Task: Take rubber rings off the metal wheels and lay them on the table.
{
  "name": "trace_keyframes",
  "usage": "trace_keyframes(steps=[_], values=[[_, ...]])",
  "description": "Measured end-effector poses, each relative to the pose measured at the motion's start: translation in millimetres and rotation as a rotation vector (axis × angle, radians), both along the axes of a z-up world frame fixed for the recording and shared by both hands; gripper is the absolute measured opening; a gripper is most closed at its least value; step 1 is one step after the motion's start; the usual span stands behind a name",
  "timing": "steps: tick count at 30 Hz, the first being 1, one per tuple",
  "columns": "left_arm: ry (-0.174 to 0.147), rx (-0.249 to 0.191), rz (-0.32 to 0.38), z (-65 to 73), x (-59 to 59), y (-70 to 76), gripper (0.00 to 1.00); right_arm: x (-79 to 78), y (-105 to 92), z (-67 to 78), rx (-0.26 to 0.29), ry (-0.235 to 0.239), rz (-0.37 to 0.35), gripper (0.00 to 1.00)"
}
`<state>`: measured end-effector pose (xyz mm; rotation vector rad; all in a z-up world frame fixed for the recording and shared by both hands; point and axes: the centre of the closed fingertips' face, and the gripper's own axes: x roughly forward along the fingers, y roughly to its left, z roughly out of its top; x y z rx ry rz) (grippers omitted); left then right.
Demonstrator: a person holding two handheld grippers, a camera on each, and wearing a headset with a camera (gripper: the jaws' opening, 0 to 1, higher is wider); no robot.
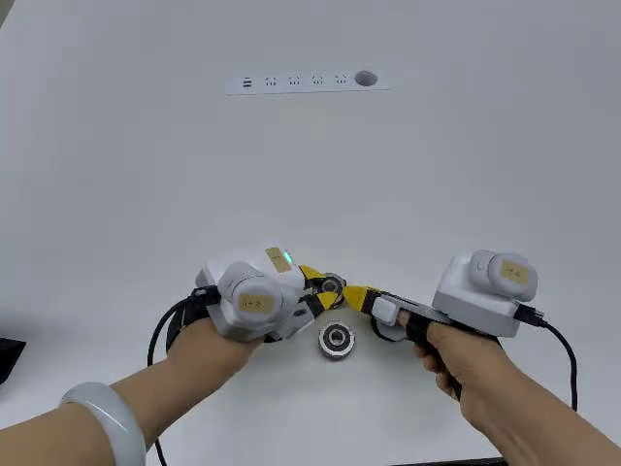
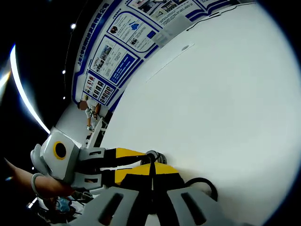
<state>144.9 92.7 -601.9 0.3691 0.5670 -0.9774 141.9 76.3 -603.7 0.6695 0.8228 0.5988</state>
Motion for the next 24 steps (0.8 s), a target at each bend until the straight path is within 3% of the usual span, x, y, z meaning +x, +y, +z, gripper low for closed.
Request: trace_keyframes(steps=[24], values=[[-0.002, 0.002, -0.007, 0.1, -1.0, -0.5, 0.13, -2.0, 7.8, 10.9, 0.037, -0.003, 0.016, 0.01]])
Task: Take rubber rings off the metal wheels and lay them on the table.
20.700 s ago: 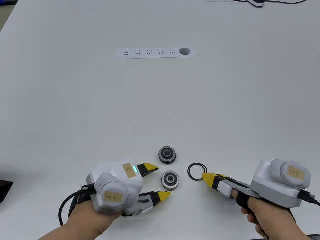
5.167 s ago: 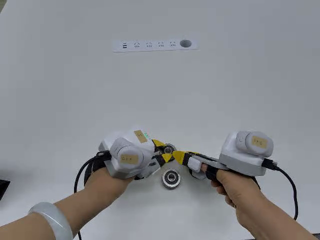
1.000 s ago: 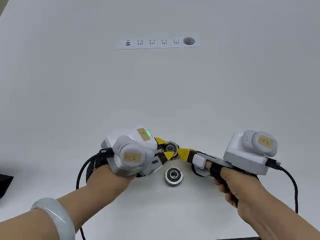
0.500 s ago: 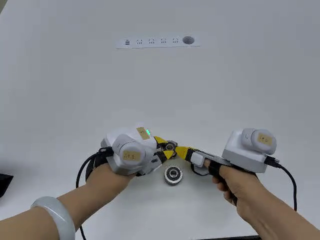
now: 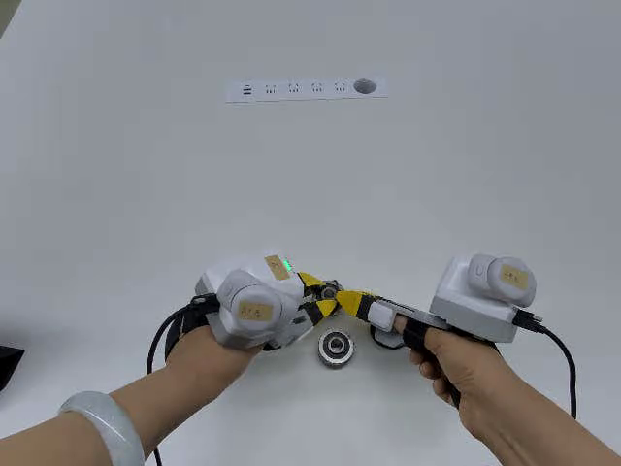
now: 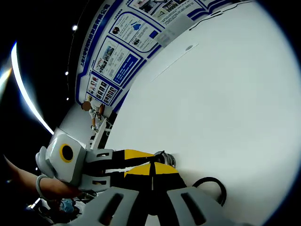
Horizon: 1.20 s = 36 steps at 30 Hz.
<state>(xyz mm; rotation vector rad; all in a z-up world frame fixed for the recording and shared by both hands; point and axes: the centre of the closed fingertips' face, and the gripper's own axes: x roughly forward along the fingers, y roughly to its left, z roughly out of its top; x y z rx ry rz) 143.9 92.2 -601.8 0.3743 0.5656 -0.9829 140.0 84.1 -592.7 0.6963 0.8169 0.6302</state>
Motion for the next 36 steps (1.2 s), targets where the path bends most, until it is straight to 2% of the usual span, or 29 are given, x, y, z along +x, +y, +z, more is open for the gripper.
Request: trace_keyframes(steps=[12, 15, 17, 24, 36], values=[[-0.003, 0.003, -0.002, 0.1, -0.4, 0.2, 0.13, -5.2, 4.1, 5.7, 0.017, -0.007, 0.02, 0.01], [-0.002, 0.003, -0.002, -0.1, -0.4, 0.2, 0.13, -6.1, 5.7, 10.6, 0.049, -0.002, 0.014, 0.01], [-0.003, 0.004, -0.002, 0.0, -0.5, 0.1, 0.13, -5.9, 5.3, 10.2, 0.029, -0.014, 0.024, 0.01], [0.0, 0.005, -0.009, 0.0, -0.1, 0.0, 0.14, -2.6, 3.4, 7.3, 0.026, 0.001, -0.003, 0.02], [-0.028, -0.012, -0.023, 8.5, -2.1, 3.0, 0.18, 2.6, 0.9, 2.0, 0.007, 0.005, -0.024, 0.02]])
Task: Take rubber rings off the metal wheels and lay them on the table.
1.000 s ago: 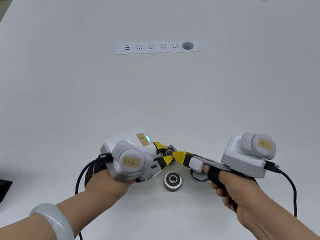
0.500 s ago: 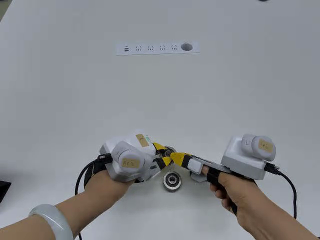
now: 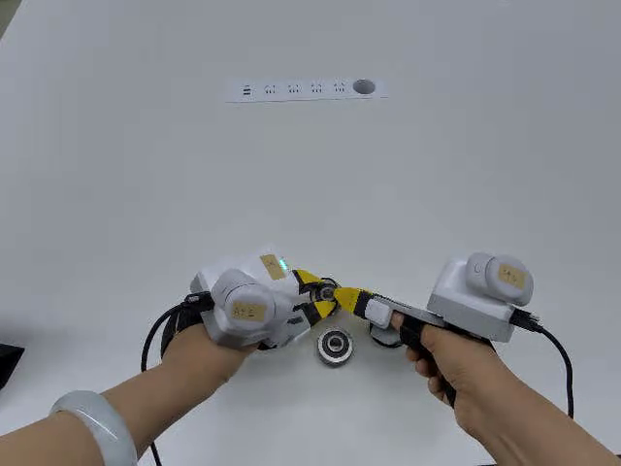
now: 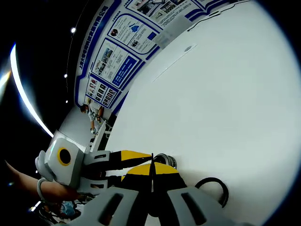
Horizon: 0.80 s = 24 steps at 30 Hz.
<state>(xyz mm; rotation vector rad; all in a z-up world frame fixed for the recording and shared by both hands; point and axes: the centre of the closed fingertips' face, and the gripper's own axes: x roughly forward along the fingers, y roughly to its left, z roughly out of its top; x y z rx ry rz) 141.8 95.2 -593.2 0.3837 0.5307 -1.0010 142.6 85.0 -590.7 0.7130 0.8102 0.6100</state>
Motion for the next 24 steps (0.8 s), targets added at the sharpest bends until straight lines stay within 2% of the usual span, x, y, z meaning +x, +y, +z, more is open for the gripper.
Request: trace_keyframes(steps=[4, 8, 10, 16, 24], values=[[-0.022, -0.02, -0.008, 6.8, -1.9, -1.5, 0.2, -0.3, -0.4, -1.0, -0.001, 0.003, -0.001, 0.02], [-0.036, -0.012, -0.014, 7.3, -2.6, -1.9, 0.25, -1.2, 0.7, -0.6, 0.001, 0.004, 0.002, 0.02], [-0.034, -0.018, -0.01, 6.9, -2.3, -1.5, 0.26, -1.9, 1.3, 0.1, 0.003, 0.005, 0.002, 0.02], [-0.031, -0.018, 0.004, 4.4, -1.8, 1.1, 0.39, -3.1, 1.8, 4.0, 0.013, 0.0, 0.005, 0.02], [-0.019, -0.017, 0.025, -0.1, -2.3, 5.2, 0.45, -6.7, 3.5, 12.7, 0.036, -0.01, 0.006, 0.02]])
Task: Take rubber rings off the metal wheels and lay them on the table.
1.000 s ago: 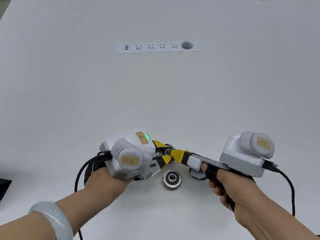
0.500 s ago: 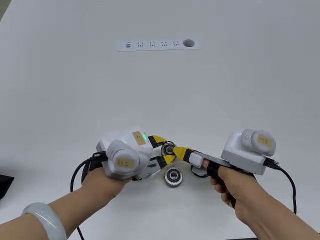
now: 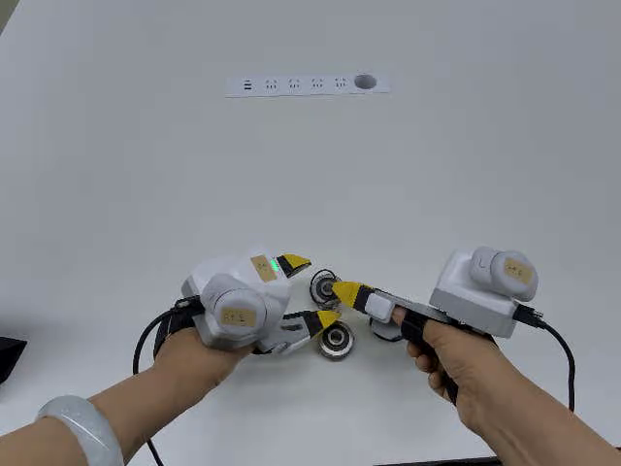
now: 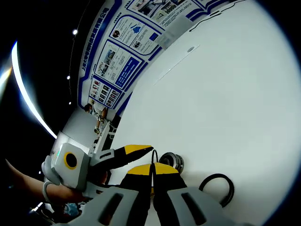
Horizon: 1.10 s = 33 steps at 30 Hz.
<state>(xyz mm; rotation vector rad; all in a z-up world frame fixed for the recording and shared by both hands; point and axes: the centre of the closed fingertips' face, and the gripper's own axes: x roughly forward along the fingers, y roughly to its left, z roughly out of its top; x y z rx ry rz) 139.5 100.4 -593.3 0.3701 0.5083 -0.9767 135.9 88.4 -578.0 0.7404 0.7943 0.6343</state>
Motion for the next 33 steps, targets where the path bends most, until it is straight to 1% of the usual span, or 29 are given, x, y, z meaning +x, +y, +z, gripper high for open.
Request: trace_keyframes(steps=[5, 12, 18, 21, 28, 33], values=[[0.001, -0.003, 0.003, 0.4, -1.2, 0.3, 0.46, -3.6, -1.1, 7.3, 0.019, -0.007, -0.004, 0.02], [0.002, -0.011, 0.008, 1.4, -2.5, 1.2, 0.46, -12.1, -9.6, 14.9, 0.033, -0.015, -0.019, 0.02], [0.005, -0.012, 0.009, 0.5, -4.2, 3.6, 0.45, -19.9, -23.8, 8.2, 0.024, 0.006, -0.047, 0.02], [0.005, -0.017, 0.009, 1.3, -5.6, 3.6, 0.45, -23.0, -28.9, 7.2, 0.022, 0.013, -0.059, 0.02], [0.01, -0.013, 0.009, -1.8, -7.3, 6.7, 0.45, -27.2, -41.2, 3.2, 0.017, 0.028, -0.085, 0.02], [0.011, -0.013, 0.01, -1.7, -8.0, 8.3, 0.44, -30.1, -50.9, -0.8, 0.011, 0.039, -0.104, 0.02]])
